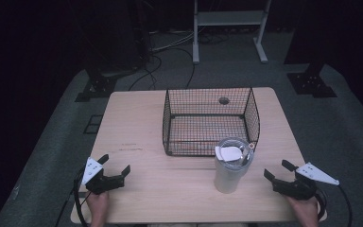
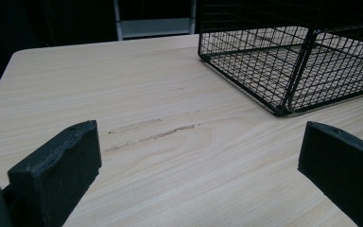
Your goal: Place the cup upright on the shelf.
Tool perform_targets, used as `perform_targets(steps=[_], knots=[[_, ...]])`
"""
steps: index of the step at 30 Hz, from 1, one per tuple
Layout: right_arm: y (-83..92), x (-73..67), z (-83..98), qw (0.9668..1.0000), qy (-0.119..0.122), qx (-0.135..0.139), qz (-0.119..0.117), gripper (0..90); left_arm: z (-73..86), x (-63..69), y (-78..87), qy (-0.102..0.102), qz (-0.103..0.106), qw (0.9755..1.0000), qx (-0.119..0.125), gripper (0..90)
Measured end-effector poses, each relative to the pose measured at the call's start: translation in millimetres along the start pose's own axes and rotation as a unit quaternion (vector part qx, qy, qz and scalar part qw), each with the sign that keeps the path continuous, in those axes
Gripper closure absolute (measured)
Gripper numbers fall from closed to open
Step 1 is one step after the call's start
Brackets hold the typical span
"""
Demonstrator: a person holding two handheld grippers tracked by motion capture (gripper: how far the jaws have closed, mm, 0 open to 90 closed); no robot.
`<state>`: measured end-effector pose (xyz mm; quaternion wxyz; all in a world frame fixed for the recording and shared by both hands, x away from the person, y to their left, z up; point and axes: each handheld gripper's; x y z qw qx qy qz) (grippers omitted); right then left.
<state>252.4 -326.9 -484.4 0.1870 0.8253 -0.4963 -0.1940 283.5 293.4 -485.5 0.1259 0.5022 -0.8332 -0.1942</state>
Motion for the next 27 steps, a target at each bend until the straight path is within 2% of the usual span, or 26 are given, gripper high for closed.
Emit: perform_targets(steps=[3,10,15,17,19,21,23,27], knots=[[0.6,-1.0,-3.9,0.9994,-0.013,0.009,-0.031,13.4,0.0,0.2,-0.1,0.0,-0.001,1.0,0.0,0.0],[1.5,-9.6,-12.8,0.9989,0.003,0.015,-0.045,13.4,0.1,0.5,0.0,-0.001,0.0,1.0,-0.001,0.0],[1.2,-17.9,-20.5,0.9979,0.038,-0.003,-0.052,13.1,0.4,1.2,0.2,-0.003,0.0,1.0,0.0,0.0],[1.3,-20.5,-21.8,0.9969,0.058,-0.012,-0.051,13.1,0.4,1.2,0.2,-0.003,0.0,1.0,0.0,0.0],[1.6,-21.5,-22.8,0.9959,0.069,-0.016,-0.057,13.1,0.4,0.9,0.1,-0.002,0.0,1.0,-0.001,0.0],[2.9,-22.5,-24.0,0.995,0.074,-0.019,-0.064,13.1,0.4,1.0,0.1,-0.002,0.0,1.0,-0.001,0.0],[4.7,-22.4,-25.6,0.9937,0.07,-0.021,-0.084,13.2,0.4,1.0,0.1,-0.002,0.0,1.0,-0.001,0.0],[10.0,-24.0,-28.0,0.9922,0.081,-0.022,-0.092,13.1,0.4,1.0,0.0,-0.002,0.0,1.0,-0.001,0.0]])
Point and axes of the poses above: each handheld gripper's, and its own axes: y roughly backward along the jaws, z roughly out of its underside, x roughly to its right, and after that the axes turned 10 degrees about -x, right-handed
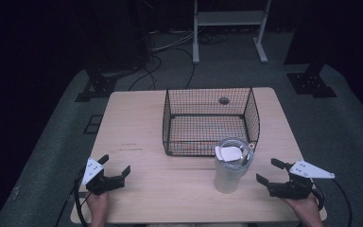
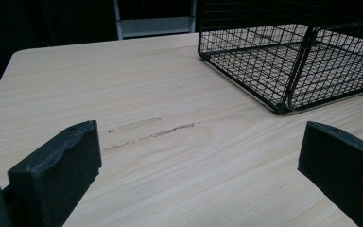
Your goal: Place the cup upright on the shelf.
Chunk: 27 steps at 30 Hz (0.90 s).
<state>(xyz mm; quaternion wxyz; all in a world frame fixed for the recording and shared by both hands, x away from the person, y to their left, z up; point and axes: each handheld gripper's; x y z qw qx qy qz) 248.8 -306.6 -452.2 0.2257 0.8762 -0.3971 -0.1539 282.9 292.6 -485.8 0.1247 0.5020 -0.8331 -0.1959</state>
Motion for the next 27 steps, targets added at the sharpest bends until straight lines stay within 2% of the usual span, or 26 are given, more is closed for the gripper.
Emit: perform_targets(steps=[3,10,18,23,27], knots=[[3.9,-3.4,-1.2,0.9999,0.007,0.005,-0.013,13.1,0.0,0.1,0.1,0.0,0.0,1.0,0.0,0.0],[8.1,-15.9,-3.2,0.9992,0.034,-0.004,-0.022,13.1,0.0,0.2,0.0,0.0,0.0,1.0,0.0,0.0],[12.1,-27.9,-8.9,0.9982,0.041,-0.013,-0.041,12.9,0.2,0.3,0.2,-0.001,0.0,1.0,0.0,0.0],[11.5,-35.3,-13.1,0.9971,0.06,-0.012,-0.045,12.9,0.1,0.3,0.2,-0.001,0.0,1.0,0.0,0.0],[8.3,-40.0,-16.1,0.9964,0.066,-0.014,-0.052,12.9,0.1,0.1,0.2,0.0,0.001,1.0,0.0,0.0]])
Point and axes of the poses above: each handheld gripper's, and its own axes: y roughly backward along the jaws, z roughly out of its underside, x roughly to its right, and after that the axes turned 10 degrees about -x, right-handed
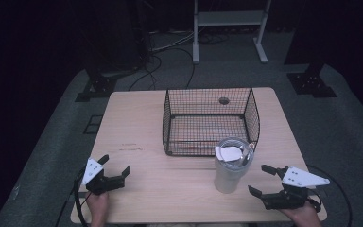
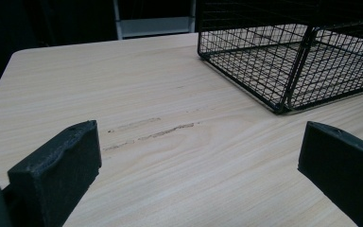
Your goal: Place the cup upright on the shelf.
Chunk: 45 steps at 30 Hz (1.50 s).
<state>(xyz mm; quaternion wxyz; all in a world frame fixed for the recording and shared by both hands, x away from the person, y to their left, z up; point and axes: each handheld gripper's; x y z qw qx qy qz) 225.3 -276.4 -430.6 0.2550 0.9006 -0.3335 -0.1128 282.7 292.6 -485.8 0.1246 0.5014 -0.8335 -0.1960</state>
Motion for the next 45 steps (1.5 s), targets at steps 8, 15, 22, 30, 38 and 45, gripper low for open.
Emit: perform_targets(steps=[8,15,22,30,38,45], knots=[[-12.7,-5.4,-6.3,0.9998,0.001,-0.004,-0.021,12.9,-0.1,0.0,-0.1,0.0,0.001,1.0,0.0,0.0],[-25.7,-6.9,-10.0,0.9996,0.001,-0.003,-0.029,12.6,0.0,0.1,0.0,-0.001,0.001,1.0,0.001,0.0],[-38.3,-7.9,-12.1,0.9997,0.006,-0.008,-0.024,12.4,0.0,0.0,0.0,0.0,0.001,1.0,0.001,0.0],[-47.8,-11.6,-15.8,0.9998,0.015,-0.007,-0.015,12.2,0.0,0.1,0.1,-0.002,0.001,1.0,0.001,0.0],[-59.2,-10.0,-19.2,0.9998,0.014,0.0,-0.01,10.1,0.0,0.3,-0.1,-0.002,0.001,1.0,0.001,0.0],[-68.9,-11.1,-22.0,0.9998,0.015,0.009,-0.007,8.1,0.0,0.3,-0.1,-0.002,0.001,1.0,0.001,0.0]])
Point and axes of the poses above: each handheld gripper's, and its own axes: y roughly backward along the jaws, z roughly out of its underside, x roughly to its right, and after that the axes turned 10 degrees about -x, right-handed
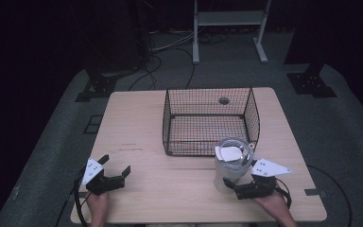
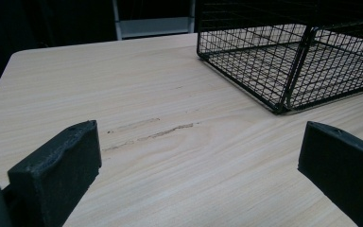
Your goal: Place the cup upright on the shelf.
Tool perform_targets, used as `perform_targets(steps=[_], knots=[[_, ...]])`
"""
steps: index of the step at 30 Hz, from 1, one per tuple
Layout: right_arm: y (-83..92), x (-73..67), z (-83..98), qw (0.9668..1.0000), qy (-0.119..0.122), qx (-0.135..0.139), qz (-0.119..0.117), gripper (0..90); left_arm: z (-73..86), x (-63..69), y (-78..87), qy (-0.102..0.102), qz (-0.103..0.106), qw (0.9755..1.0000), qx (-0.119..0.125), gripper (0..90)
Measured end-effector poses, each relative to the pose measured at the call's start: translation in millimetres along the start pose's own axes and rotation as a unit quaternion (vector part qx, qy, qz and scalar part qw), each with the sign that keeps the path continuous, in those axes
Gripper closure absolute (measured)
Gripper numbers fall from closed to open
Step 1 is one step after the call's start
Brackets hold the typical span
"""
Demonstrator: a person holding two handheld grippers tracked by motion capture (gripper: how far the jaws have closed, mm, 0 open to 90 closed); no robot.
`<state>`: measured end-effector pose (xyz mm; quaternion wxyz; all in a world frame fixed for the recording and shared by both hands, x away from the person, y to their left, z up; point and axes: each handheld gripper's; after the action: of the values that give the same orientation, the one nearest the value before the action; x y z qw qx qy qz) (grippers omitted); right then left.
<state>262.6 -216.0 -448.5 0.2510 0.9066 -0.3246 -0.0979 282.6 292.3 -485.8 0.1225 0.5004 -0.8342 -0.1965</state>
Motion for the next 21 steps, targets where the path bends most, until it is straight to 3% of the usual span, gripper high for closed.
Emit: perform_targets(steps=[21], knots=[[-11.5,-0.1,-2.1,0.9998,-0.004,0.021,-0.002,7.5,-0.1,0.2,-0.1,-0.001,-0.001,1.0,-0.001,0.0]])
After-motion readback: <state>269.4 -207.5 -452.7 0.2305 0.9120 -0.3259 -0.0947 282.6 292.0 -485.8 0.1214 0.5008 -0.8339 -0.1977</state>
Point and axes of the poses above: each handheld gripper's, and its own axes: y roughly backward along the jaws, z roughly out of its underside, x roughly to its right, and after that the axes turned 10 degrees about -x, right-handed
